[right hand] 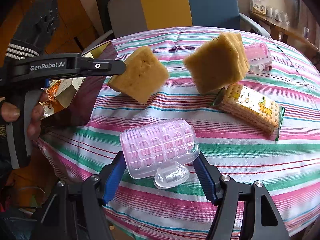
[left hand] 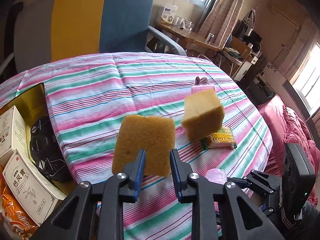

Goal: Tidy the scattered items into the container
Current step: 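Lift the pink roller and sponge with both grippers toward the gold tin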

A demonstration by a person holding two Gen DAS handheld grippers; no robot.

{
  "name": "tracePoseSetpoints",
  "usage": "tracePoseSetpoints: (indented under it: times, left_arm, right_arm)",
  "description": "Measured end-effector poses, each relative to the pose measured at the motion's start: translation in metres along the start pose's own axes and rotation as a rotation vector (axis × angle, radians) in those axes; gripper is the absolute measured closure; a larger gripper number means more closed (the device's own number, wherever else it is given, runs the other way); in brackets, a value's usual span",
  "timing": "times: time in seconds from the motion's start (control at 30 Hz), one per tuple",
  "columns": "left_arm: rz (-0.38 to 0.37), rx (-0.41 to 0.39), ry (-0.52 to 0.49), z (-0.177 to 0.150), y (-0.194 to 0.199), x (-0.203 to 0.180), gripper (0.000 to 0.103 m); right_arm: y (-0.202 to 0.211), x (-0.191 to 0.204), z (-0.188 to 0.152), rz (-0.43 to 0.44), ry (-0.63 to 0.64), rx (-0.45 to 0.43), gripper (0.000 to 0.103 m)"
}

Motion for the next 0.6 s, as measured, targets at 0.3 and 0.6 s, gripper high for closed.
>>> tracePoseSetpoints:
  times: [0.3, 0.6]
  left_arm:
    - [-0.002, 0.069, -0.001, 0.005, -0.006, 0.016, 0.029]
    - [-0.097, 0.094, -0.107, 0.022, -0.023, 0.008, 0.011]
  right_arm:
    - [0.008, 0.002, 0.004, -0.028, 0.003, -0.011, 0.033]
    - [-0.001, -0.005, 0.002, -0.018, -0.010, 0.006, 0.033]
Point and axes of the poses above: each gripper's, at about its wrist camera, not at the fingertips, and y roughly against the way its jaws point, x to its left, z to its top, the point moved 2 cm from there along -y, roughly the way its jaws point, and after that the axes turned 4 degrees about z, right-handed, at the moved point
